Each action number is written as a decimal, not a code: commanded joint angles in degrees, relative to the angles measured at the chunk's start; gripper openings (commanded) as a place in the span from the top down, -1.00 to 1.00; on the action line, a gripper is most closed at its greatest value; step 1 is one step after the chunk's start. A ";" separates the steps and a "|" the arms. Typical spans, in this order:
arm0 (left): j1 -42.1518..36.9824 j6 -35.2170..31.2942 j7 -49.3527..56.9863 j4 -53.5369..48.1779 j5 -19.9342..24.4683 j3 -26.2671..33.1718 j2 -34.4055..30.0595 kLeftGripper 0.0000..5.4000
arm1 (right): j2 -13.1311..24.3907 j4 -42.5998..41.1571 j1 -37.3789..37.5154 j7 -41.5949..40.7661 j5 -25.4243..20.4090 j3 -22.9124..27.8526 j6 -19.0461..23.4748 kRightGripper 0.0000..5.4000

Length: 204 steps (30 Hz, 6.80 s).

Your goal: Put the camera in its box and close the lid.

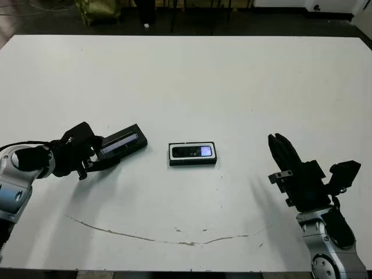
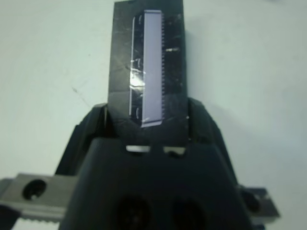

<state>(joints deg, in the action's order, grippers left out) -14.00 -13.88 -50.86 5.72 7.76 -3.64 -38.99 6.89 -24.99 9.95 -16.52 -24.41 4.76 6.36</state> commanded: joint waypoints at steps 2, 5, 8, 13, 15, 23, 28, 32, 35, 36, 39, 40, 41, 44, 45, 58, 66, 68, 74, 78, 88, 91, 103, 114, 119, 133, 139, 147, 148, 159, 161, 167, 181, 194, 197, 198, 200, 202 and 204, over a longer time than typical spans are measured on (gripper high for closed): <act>-0.30 1.04 -1.00 1.46 3.75 3.41 0.78 0.16 | 0.31 3.95 -0.11 -2.68 -0.77 0.49 -1.74 1.00; -3.16 -0.82 -2.98 1.05 5.33 4.13 -0.54 0.16 | 0.75 4.05 -0.08 -1.68 1.39 0.28 -1.77 1.00; -8.70 -2.83 -6.22 1.40 4.78 2.87 -2.79 0.16 | 0.49 3.22 0.23 -1.45 1.68 0.03 -1.40 1.00; -20.45 -4.02 -12.33 4.27 2.32 -1.40 -4.50 0.16 | 0.01 4.64 0.48 -1.83 2.42 -0.17 -2.86 1.00; -24.09 -4.15 -13.73 5.97 2.20 -2.62 -3.45 0.16 | -0.27 5.36 0.56 -2.13 2.53 -0.25 -4.01 1.00; -28.52 -1.89 -17.80 9.53 2.22 -6.80 1.57 0.16 | -0.12 3.80 1.61 -1.09 2.26 -0.51 -2.90 1.00; -27.53 0.27 -20.15 13.01 2.69 -8.15 4.70 0.16 | -0.13 4.12 1.64 -1.10 1.89 -0.65 -2.57 1.00; -26.14 0.51 -21.59 14.45 2.24 -9.41 5.66 0.16 | -0.23 7.84 0.70 -3.36 1.22 -0.23 -5.17 1.00; -25.51 -0.56 -22.42 15.60 2.26 -10.03 5.95 0.16 | -0.12 8.04 0.58 -3.08 2.16 -0.43 -5.59 1.00; -25.35 -0.86 -22.66 15.93 2.36 -9.99 5.97 0.16 | -0.10 7.90 0.61 -3.08 2.04 -0.48 -5.38 1.00; -25.10 -0.68 -23.48 16.57 2.47 -9.76 5.80 0.16 | -0.35 9.02 0.39 -3.43 2.40 -0.52 -6.49 1.00; -25.09 -0.31 -23.70 16.65 2.40 -9.70 5.72 0.16 | -0.40 9.65 0.27 -3.72 2.46 -0.49 -7.08 1.00; -25.16 -0.29 -23.89 16.67 2.32 -9.70 5.62 0.16 | -0.40 10.13 0.18 -3.95 2.43 -0.48 -7.43 1.00; -25.35 -0.23 -24.40 16.78 2.07 -9.77 5.37 0.16 | -0.33 10.38 0.21 -3.56 2.98 -0.56 -7.34 1.00; -25.48 -0.30 -24.77 16.99 2.05 -9.85 5.34 0.16 | -0.42 10.47 0.14 -3.99 2.57 -0.55 -7.56 1.00; -25.10 1.86 -26.56 19.25 1.78 -9.99 6.96 0.16 | -0.11 8.00 0.78 -3.64 1.70 -0.81 -5.35 1.00; -23.75 3.99 -25.56 20.66 2.23 -9.70 9.77 0.16 | -0.61 9.66 0.49 -4.60 1.84 -0.85 -7.61 1.00; -23.49 4.29 -25.37 21.52 2.37 -9.91 10.97 0.16 | -0.56 10.58 0.19 -5.40 1.62 -0.69 -8.29 1.00; -23.30 5.95 -25.17 22.34 0.74 -11.15 12.96 0.16 | -0.08 12.77 -0.54 -5.61 2.60 -0.11 -9.33 1.00; -23.10 8.04 -24.91 22.08 -0.43 -11.60 12.88 0.16 | -0.20 13.50 -0.76 -6.58 1.87 0.21 -9.85 1.00; -23.22 6.13 -25.07 22.78 -0.69 -12.21 13.07 0.16 | 0.06 16.48 -1.80 -6.40 3.01 0.76 -10.35 1.00; -23.02 6.59 -24.72 22.68 -0.85 -12.15 13.21 0.16 | -0.05 17.32 -2.02 -7.29 2.64 0.88 -11.35 1.00; -22.22 8.73 -23.03 23.47 -1.55 -12.46 14.80 0.16 | 0.17 17.48 -1.98 -8.42 2.28 1.00 -12.33 1.00; -21.08 11.94 -21.55 24.20 -1.78 -12.85 16.70 0.16 | 0.18 12.04 -0.31 -7.01 0.34 0.71 -7.84 1.00; -20.86 11.61 -21.65 24.87 -1.19 -12.82 17.18 0.16 | 0.56 13.80 -0.78 -7.27 1.15 1.00 -9.14 1.00; -20.60 12.69 -20.95 24.32 -1.45 -13.29 18.03 0.16 | 0.54 4.05 2.24 -2.46 1.12 -0.06 -2.71 1.00; -21.12 8.92 -19.78 22.45 -2.46 -14.13 17.70 0.16 | 0.20 4.44 2.29 -2.68 1.20 -0.11 -3.54 1.00; -21.91 10.09 -17.46 19.69 -6.47 -16.17 16.97 0.16 | 0.04 1.54 3.30 -0.47 1.67 -0.66 -1.67 1.00; -22.09 10.29 -17.23 19.58 -6.92 -16.35 16.99 0.16 | 0.21 1.54 3.32 -0.80 1.45 -0.62 -1.65 1.00; -22.74 10.52 -16.39 18.09 -8.75 -17.84 17.72 0.16 | 0.61 2.19 3.34 -0.09 2.24 -0.27 -1.06 1.00; -22.98 10.02 -16.28 17.81 -9.16 -18.23 17.80 0.16 | 0.28 0.89 3.62 0.18 1.61 -0.38 -0.28 1.00; -23.66 9.54 -16.64 18.68 -8.66 -18.49 18.70 0.16 | 0.18 0.72 3.41 -0.42 1.06 -0.36 -1.28 1.00; -26.12 7.02 -17.93 21.45 -8.21 -19.01 21.59 0.16 | 0.02 -0.82 4.25 0.44 0.19 -0.44 0.54 1.00; -26.28 5.81 -17.98 21.29 -8.36 -19.57 23.35 0.16 | -0.05 0.55 4.56 0.87 2.56 -0.83 -0.57 1.00; -25.47 5.03 -15.70 20.92 -8.15 -18.66 23.91 0.16 | -0.88 -1.02 5.04 0.67 0.10 -0.97 -0.01 1.00; -25.35 4.18 -15.38 21.03 -7.69 -18.24 24.20 0.16 | -0.68 -0.94 5.06 0.64 0.19 -0.98 -0.04 1.00; -25.42 2.62 -15.79 21.34 -6.92 -17.80 24.49 0.16 | -0.45 0.00 4.82 0.59 0.42 -0.91 -0.21 1.00; -25.64 1.29 -17.11 21.78 -6.09 -17.56 24.63 0.02 | -0.30 0.25 4.78 1.19 1.02 -0.96 0.26 1.00; -25.76 0.75 -17.95 22.06 -5.67 -17.44 24.63 -0.17 | -0.19 0.75 4.69 0.76 1.05 -0.89 -0.21 1.00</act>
<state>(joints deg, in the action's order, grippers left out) -40.46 -12.25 -68.33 27.20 1.30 -20.29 -16.35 6.26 -25.52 14.03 -15.93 -23.69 3.63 5.18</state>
